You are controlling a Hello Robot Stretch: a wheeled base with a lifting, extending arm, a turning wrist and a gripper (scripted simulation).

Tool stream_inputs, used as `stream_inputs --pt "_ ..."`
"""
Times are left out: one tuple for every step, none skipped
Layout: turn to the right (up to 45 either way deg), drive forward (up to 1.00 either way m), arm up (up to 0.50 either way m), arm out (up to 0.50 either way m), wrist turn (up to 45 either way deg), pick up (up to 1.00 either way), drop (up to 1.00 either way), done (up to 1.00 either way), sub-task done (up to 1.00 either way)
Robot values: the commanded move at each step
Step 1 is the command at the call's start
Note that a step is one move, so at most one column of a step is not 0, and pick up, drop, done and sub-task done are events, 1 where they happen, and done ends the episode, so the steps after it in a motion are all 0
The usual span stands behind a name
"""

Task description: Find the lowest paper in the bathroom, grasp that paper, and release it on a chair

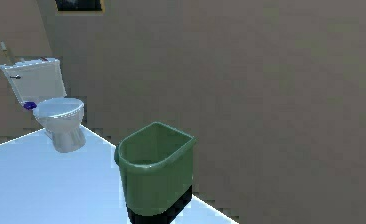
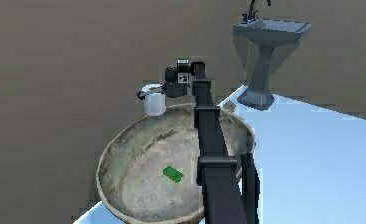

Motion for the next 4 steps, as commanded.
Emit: stream_inputs --pt "0.0 0.0 0.08 0.0 0.0 0.0 0.0 0.0 0.0" --pt "0.0 0.0 0.0 0.0 -45.0 0.0 0.0 0.0 0.0" --pt "0.0 0.0 0.0 0.0 -45.0 0.0 0.0 0.0 0.0" --pt "0.0 0.0 0.0 0.0 -9.0 0.0 0.0 0.0 0.0"
